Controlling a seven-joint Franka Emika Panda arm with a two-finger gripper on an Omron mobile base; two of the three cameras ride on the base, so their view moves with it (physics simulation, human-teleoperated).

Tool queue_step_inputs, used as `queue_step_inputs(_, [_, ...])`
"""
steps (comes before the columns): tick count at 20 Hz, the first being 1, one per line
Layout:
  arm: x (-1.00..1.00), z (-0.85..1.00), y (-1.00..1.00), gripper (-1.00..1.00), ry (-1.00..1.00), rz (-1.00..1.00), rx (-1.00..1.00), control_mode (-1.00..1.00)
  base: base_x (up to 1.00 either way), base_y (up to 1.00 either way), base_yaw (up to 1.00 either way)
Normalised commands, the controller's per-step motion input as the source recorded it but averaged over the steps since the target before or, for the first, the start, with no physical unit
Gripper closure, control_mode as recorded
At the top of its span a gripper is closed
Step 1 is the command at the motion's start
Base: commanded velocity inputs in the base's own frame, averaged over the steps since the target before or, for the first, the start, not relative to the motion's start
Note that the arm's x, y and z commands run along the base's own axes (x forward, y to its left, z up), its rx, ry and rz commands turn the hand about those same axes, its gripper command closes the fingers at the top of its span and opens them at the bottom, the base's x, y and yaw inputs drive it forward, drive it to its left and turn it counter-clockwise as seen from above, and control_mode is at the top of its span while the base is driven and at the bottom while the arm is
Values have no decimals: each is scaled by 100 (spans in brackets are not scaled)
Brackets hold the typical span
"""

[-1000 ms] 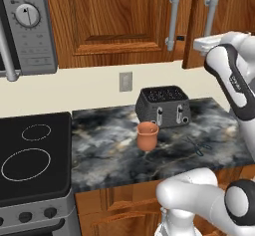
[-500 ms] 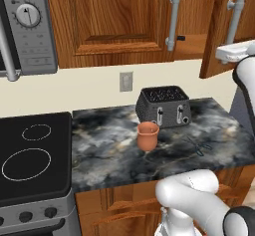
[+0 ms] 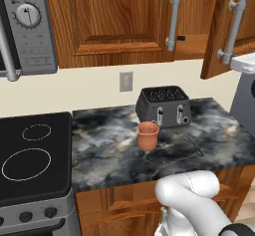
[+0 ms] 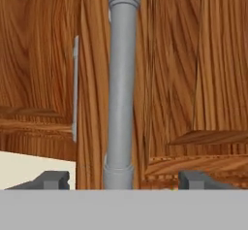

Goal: Pick the pan from the cabinet and place it on the stove. Then turn on the stove burner for the pan.

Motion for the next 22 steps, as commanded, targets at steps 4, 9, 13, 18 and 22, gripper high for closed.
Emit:
queue_step_inputs(4, [-68,8,-12,-100,-5,0,-5,-100,0,0,0])
queue_step_inputs(9, [-59,12,39,-100,-4,-2,-18,-100,0,0,0])
queue_step_inputs(13, [-24,5,83,-100,-3,-2,-33,-100,0,0,0])
queue_step_inputs(18, [-2,0,82,-100,1,-6,-41,-100,0,0,0])
queue_step_inputs(22, [10,0,68,-100,7,-17,-41,-100,0,0,0])
